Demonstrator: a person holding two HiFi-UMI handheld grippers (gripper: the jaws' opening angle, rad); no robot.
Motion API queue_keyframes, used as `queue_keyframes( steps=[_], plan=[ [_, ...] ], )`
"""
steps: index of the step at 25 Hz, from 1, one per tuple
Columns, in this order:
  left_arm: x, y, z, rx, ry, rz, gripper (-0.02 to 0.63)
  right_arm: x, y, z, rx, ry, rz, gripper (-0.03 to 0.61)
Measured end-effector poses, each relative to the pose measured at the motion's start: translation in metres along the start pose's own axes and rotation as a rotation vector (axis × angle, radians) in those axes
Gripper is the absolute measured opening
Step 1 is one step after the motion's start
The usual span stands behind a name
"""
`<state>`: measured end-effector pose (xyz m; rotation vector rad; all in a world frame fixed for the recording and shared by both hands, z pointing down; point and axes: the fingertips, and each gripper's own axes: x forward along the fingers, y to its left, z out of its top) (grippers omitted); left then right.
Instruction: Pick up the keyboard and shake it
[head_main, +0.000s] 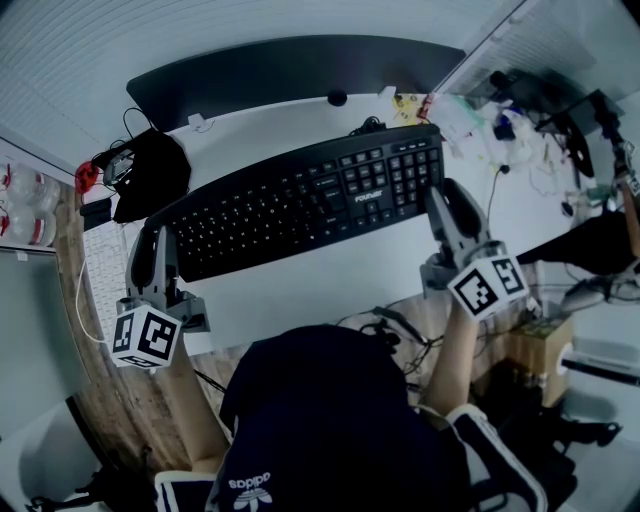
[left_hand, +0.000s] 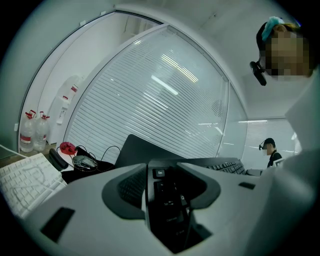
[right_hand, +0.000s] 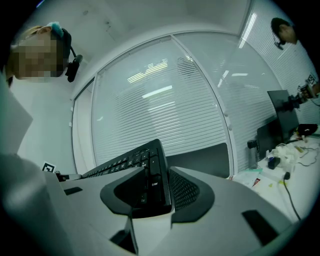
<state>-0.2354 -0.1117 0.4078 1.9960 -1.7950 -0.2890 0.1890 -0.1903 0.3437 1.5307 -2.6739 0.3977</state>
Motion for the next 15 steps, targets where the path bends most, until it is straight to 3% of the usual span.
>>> queue_keyframes(
  steps=[15],
  plan=[
    [0.0027,0.0007,-0.0005,0.003,0.009,0.000,0.186,0.0008,0.0007,-0.0007,-0.011,0.018,-0.006,0.150]
  ],
)
